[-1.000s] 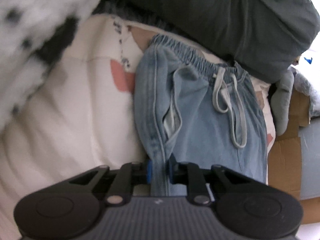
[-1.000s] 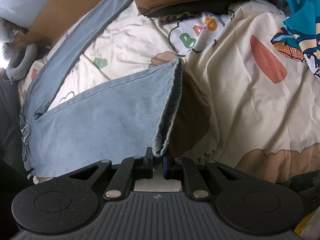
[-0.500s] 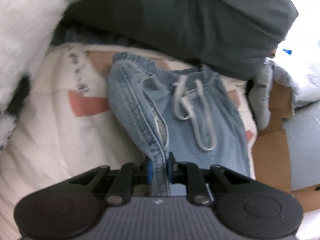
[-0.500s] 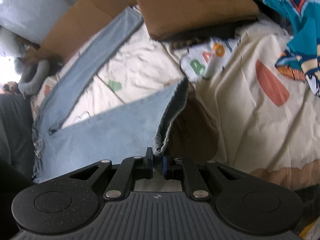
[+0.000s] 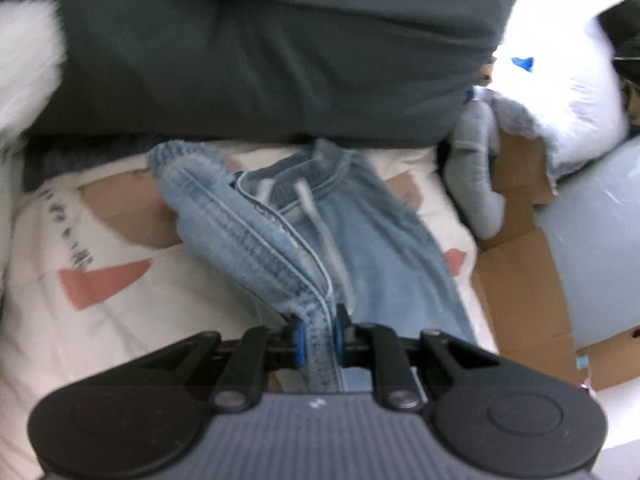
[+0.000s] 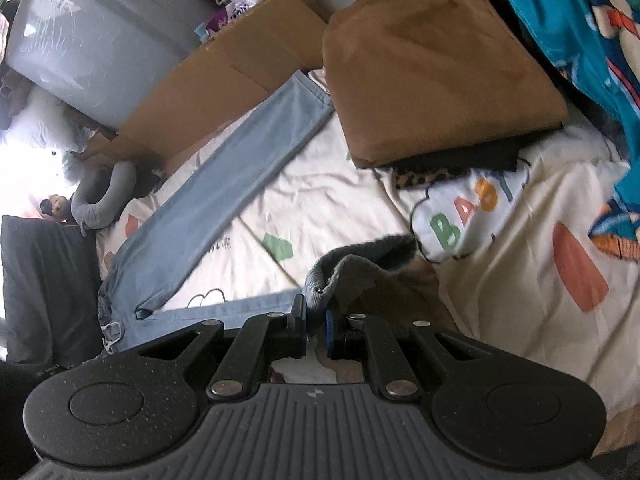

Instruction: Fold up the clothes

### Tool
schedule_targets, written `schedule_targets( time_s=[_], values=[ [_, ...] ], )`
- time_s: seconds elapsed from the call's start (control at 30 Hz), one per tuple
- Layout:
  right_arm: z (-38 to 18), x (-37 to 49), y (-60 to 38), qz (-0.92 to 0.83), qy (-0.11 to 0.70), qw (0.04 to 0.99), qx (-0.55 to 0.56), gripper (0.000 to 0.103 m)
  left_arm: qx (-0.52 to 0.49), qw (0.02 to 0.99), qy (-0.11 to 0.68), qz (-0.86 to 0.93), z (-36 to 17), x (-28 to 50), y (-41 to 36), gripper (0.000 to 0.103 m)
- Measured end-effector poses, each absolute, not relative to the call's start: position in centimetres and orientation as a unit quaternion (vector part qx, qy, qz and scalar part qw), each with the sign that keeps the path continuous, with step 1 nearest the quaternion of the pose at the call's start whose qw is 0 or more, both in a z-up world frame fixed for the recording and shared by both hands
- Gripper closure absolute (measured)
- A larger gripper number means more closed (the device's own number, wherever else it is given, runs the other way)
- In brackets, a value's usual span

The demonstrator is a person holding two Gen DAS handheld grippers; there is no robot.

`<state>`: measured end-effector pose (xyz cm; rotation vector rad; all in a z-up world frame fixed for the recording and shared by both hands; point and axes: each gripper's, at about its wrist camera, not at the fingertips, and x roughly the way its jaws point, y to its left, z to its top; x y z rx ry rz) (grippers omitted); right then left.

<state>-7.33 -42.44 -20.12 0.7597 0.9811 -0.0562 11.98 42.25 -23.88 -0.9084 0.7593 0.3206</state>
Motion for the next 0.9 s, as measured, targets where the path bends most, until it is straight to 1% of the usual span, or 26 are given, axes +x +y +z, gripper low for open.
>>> schedule_targets(
  time_s=[0.4,0.9],
  values=[
    [-19.9,-0.8,-44.0,-0.042,0.455,0.820,0.344,0.096,-0.409,0.823,0.378,0.113,-21.8,17.7,41.4,0.089],
    [-22.3,11.1,-45.4,-0.055,0.461,0.822,0.329,0.096,-0.381,0.834,0.384,0.111,-23.4,25.4,39.4,0.089]
  ],
)
